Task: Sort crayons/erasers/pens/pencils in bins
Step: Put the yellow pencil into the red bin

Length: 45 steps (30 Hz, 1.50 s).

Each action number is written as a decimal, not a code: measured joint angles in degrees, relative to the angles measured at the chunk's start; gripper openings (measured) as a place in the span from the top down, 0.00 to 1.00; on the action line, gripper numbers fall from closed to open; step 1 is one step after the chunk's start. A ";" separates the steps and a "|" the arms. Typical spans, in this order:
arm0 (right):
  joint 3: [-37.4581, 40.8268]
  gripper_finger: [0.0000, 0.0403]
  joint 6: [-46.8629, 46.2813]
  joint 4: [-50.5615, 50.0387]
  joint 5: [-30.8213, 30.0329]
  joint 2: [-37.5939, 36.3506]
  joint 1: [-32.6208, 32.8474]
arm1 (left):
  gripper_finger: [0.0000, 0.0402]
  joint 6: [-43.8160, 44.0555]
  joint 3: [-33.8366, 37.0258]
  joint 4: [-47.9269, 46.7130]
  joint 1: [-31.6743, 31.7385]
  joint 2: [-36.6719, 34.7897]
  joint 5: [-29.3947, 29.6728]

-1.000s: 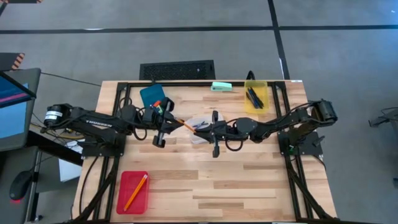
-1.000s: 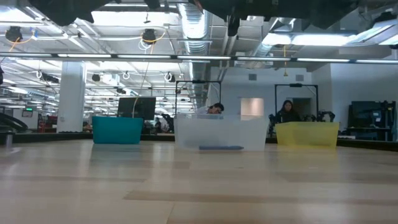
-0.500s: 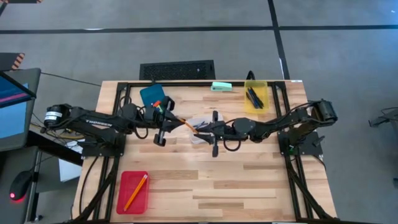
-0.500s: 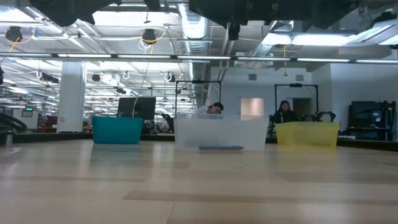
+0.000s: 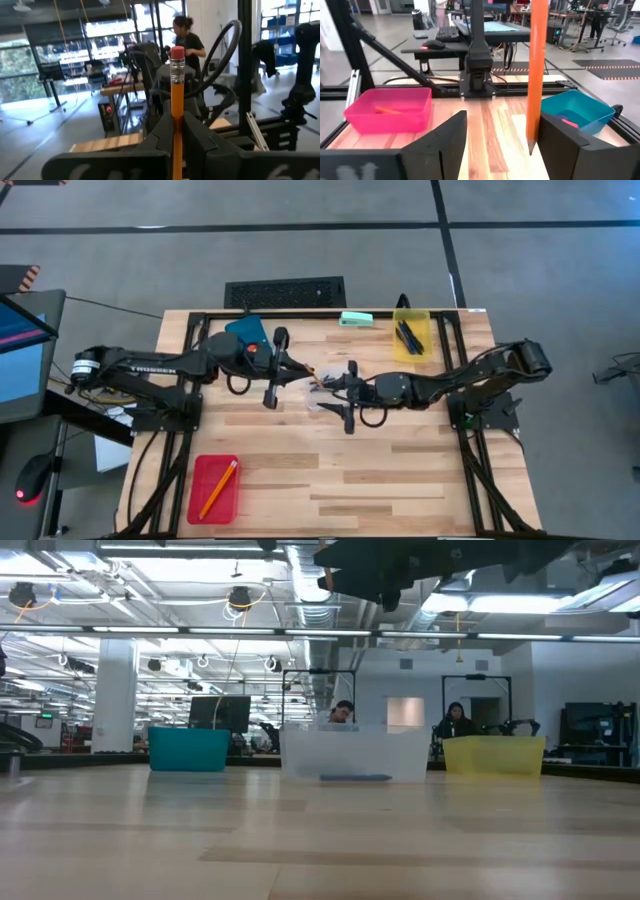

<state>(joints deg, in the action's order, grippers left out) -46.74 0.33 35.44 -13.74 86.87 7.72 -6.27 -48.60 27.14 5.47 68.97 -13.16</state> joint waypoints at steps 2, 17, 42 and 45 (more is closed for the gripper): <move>0.00 0.43 0.34 -2.69 -0.02 -1.17 0.54 | 0.99 0.15 -1.09 -2.56 -0.25 0.00 -0.03; -0.02 0.85 3.59 -26.64 -11.24 -10.59 7.29 | 0.99 9.04 -12.46 -44.73 -11.06 -3.93 11.93; 1.49 0.99 4.25 -37.15 -19.30 -10.84 9.46 | 0.99 81.88 -7.91 -80.09 -53.92 -3.85 30.39; 1.49 0.99 4.41 -36.90 -19.32 -10.84 9.41 | 0.99 88.83 -5.15 -79.91 -57.52 -3.87 31.58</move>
<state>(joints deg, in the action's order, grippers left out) -45.25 4.75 -1.47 -33.06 76.03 17.13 82.56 -53.75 -52.77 -52.05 65.10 18.42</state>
